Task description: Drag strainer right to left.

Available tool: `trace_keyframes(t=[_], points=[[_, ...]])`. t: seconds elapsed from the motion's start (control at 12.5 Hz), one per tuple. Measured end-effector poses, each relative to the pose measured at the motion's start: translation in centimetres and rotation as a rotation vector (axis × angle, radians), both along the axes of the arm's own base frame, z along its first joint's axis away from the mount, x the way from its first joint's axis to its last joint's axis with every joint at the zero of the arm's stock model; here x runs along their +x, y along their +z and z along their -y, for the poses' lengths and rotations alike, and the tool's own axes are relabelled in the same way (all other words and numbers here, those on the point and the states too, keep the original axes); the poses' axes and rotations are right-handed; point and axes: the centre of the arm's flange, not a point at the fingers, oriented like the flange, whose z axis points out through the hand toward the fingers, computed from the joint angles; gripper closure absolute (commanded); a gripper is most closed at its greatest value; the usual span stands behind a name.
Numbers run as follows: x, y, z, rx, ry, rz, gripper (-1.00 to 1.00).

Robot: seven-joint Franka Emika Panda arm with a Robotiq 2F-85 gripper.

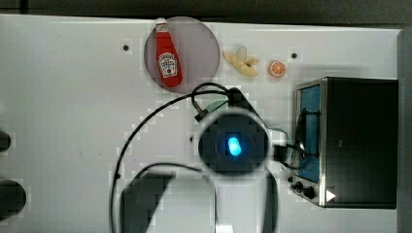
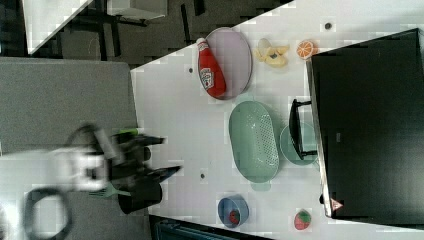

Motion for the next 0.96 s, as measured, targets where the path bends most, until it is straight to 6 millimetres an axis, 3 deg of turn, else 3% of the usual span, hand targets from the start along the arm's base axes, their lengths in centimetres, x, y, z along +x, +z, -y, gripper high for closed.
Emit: trace_keyframes(t=[0.08,0.24,0.4,0.56,0.96], points=[[0.8,-5.7,0.0,0.002,-0.054,-0.049,-1.00],[0.4,-15.5,0.0,-0.016,-0.162,-0.080,-1.00],[-0.2,-21.7,-0.3,-0.041,-0.242,-0.102,-1.00],[0.0,-24.0,-0.7,-0.038,-0.321,-0.070,-1.00],[1.3,-27.0,-0.9,-0.027,-0.442,0.028,-1.00]])
